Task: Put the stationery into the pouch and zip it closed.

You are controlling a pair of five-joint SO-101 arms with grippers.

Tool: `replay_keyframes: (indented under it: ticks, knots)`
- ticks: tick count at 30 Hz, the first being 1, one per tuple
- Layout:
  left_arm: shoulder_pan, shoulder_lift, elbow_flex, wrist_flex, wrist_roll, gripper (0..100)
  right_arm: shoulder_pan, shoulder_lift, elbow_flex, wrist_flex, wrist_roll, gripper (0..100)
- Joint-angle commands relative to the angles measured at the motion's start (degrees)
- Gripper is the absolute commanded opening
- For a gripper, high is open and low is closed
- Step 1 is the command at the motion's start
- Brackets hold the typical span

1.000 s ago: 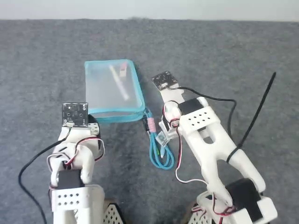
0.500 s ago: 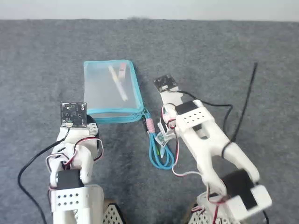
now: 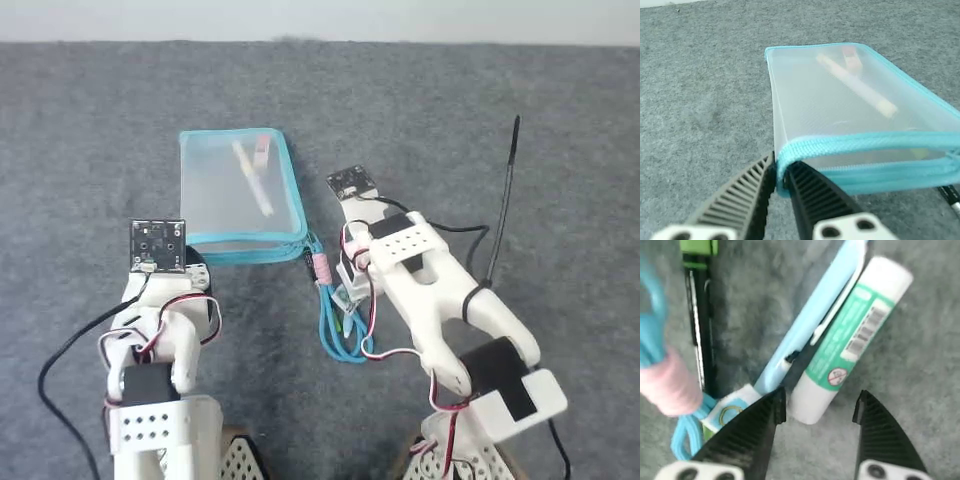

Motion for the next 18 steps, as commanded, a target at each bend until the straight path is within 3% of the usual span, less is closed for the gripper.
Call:
replay_keyframes:
  ticks: [1,9,14,18]
  knots:
    - [-0.35,-0.62,-2.15,-1.58,-0.7,1,0.57,-0.48,-4.04,-1.01,-3.34,22.4]
    - [-0.35,-0.62,-2.15,-1.58,-0.7,1,0.75,-0.4,-3.96,-1.36,-3.69,21.9]
    - [-0.35,-0.62,-2.15,-0.88,-0.7,1,0.75,-0.4,-3.87,-1.27,-3.43,11.6]
    - [-0.26,-0.62,-2.15,-0.44,-0.53,1,0.75,-0.4,-3.87,-0.92,-1.93,10.7]
